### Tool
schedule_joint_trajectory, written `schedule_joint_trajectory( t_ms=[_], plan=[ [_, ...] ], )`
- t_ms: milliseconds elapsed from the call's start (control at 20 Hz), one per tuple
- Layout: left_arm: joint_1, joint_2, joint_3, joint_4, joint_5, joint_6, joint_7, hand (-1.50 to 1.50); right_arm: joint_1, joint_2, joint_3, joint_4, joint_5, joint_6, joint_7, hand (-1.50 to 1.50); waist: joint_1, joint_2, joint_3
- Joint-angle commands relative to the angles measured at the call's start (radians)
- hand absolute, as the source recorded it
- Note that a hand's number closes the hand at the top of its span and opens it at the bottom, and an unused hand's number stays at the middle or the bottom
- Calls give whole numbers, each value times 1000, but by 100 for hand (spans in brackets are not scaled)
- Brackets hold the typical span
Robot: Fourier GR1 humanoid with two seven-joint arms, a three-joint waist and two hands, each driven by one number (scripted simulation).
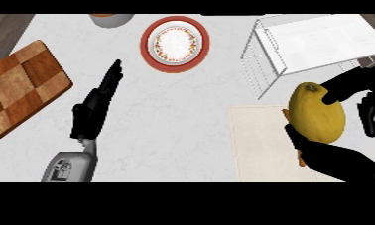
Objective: Pick the lemon from the placemat and place it in the tiered shelf
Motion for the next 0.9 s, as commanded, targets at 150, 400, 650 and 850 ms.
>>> schedule_joint_trajectory(
  t_ms=[150,400,650,850],
  plan=[
    [28,2,1,-8,9,-13,-27,0,-299,-92,-258,22,-141,120,119,150,5,1,1],
    [-5,38,48,12,35,-40,-30,0,-391,-149,-282,82,-140,90,123,150,5,1,1],
    [23,-14,-15,-23,-15,5,-6,0,-450,-270,-380,245,-158,49,19,150,7,1,1],
    [-28,-21,9,87,-20,20,-72,0,-447,-289,-350,350,-126,-47,-81,150,6,4,1]
  ],
)
